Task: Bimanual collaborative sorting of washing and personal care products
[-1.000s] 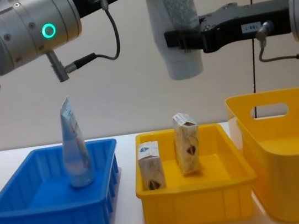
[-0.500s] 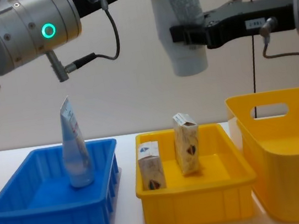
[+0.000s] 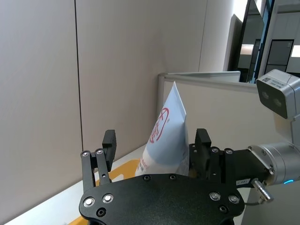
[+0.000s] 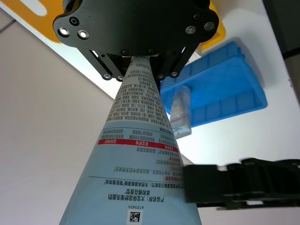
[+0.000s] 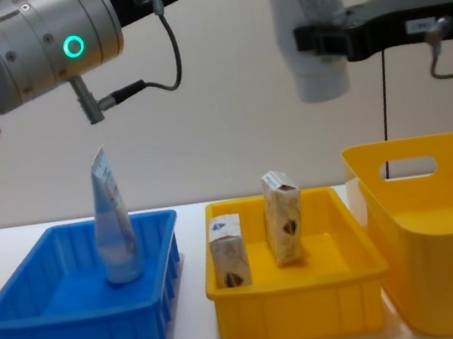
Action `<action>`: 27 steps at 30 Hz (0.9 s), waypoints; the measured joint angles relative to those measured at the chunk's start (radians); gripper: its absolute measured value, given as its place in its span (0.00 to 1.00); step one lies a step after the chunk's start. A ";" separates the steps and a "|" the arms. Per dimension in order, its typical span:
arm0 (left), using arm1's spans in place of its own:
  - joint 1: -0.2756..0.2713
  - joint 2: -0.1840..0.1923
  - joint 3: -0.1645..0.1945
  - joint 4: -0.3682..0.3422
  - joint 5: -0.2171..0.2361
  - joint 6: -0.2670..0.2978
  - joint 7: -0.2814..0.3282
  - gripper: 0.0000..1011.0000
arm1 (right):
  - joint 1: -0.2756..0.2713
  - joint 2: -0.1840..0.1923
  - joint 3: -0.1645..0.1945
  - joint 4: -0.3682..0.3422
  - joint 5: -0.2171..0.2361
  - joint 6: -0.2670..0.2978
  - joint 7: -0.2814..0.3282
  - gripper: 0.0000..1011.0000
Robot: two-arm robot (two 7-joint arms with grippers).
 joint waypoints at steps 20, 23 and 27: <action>0.000 0.000 0.000 0.000 0.000 0.000 0.000 0.99 | -0.133 0.041 0.134 -0.066 0.005 0.035 -0.154 0.16; 0.000 0.000 0.000 0.000 0.000 0.000 0.000 0.99 | -0.152 0.043 0.153 -0.066 0.008 0.043 -0.176 0.16; 0.000 0.000 0.000 0.000 0.000 0.000 0.000 0.99 | -0.169 0.043 0.173 -0.053 0.011 0.052 -0.195 0.16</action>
